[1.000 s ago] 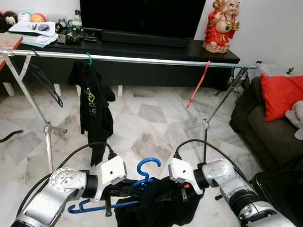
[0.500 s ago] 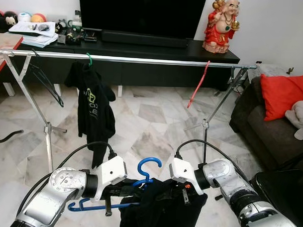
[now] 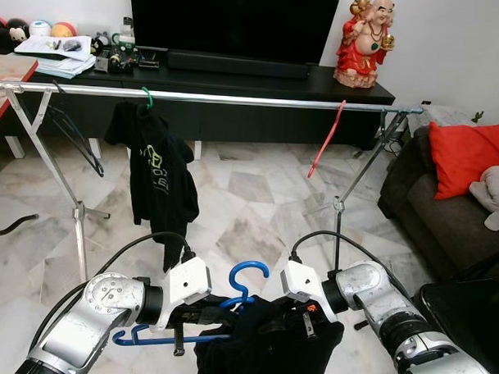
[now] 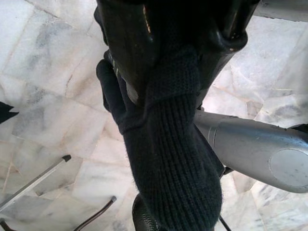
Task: Hang hanger
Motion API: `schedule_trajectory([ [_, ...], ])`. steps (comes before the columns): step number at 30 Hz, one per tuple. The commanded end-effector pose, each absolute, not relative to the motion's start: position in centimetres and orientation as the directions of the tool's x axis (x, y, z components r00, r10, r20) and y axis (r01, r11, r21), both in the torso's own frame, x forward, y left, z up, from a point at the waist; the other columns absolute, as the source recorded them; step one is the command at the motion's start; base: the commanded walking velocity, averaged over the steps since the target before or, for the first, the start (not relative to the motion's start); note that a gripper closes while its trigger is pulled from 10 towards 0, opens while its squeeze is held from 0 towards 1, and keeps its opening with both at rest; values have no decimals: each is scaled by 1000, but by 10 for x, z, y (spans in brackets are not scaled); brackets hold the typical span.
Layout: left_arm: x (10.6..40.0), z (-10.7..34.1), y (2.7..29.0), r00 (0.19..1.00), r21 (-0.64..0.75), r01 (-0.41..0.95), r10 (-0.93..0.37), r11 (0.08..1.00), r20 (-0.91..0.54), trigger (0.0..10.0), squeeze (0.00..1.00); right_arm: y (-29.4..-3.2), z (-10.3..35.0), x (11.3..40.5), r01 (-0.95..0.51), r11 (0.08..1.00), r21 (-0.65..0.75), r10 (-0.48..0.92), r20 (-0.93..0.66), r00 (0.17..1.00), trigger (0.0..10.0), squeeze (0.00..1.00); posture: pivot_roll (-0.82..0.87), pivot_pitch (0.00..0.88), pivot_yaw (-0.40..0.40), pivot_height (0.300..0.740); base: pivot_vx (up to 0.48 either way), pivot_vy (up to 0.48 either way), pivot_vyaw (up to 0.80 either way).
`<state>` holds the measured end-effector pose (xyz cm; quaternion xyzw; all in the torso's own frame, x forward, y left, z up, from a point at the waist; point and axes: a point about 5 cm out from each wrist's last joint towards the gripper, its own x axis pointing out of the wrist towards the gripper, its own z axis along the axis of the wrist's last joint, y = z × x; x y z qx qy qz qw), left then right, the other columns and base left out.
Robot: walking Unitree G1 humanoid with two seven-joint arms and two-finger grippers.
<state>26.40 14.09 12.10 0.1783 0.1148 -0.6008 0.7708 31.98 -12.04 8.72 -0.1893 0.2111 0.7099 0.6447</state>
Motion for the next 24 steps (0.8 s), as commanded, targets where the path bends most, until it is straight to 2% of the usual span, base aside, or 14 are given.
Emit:
schedule_trajectory([
  [1, 270, 139, 135, 262, 224, 956, -897, 190, -355, 10000, 0, -120, 81, 315, -991, -93, 92, 841, -526, -127, 0, 0, 163, 42, -164, 740, 0, 0, 0],
  [2, 270, 139, 136, 261, 223, 956, -897, 189, -357, 10000, 0, -120, 81, 315, -991, -93, 92, 840, -527, -127, 0, 0, 163, 42, -164, 740, 0, 0, 0],
  [3, 269, 139, 136, 250, 215, 960, -899, 181, -361, 10000, 1000, -120, 81, 314, -992, -92, 92, 840, -528, -126, 0, 0, 163, 42, -164, 740, 0, 0, 0],
  [15, 261, 136, 142, 181, 170, 978, -892, 120, -415, 10000, 1000, -135, 68, 309, -997, -19, 80, 809, -584, -62, 0, 0, 168, 38, -165, 740, 0, 0, 0],
  [17, 260, 136, 150, 186, 165, 978, -881, 125, -435, 10000, 1000, -141, 64, 310, -997, 37, 61, 800, -600, -7, 0, 0, 169, 38, -163, 740, 0, 0, 0],
  [19, 260, 136, 150, 186, 165, 978, -881, 125, -435, 10000, 1000, -141, 64, 310, -997, 37, 61, 800, -600, -7, 0, 0, 169, 38, -163, 740, 0, 0, 0],
  [21, 259, 136, 156, 202, 170, 976, -870, 138, -451, 10000, 1000, -147, 61, 311, -994, 100, 46, 794, -606, 52, 0, 0, 174, 37, -161, 740, 0, 0, 0],
  [22, 259, 136, 156, 202, 170, 976, -870, 138, -451, 10000, 1000, -147, 61, 311, -994, 100, 46, 794, -606, 52, 0, 0, 174, 37, -161, 740, 0, 0, 0],
  [23, 259, 136, 159, 221, 175, 972, -867, 158, -446, 10000, 1000, -150, 60, 312, -988, 151, 27, 793, -601, 105, 0, 0, 175, 36, -161, 740, 0, 0, 0],
  [24, 258, 138, 164, 269, 188, 960, -860, 206, -433, 10000, 1000, -157, 60, 316, -965, 260, -19, 778, -588, 222, 0, 0, 174, 35, -161, 740, 0, 0, 0],
])
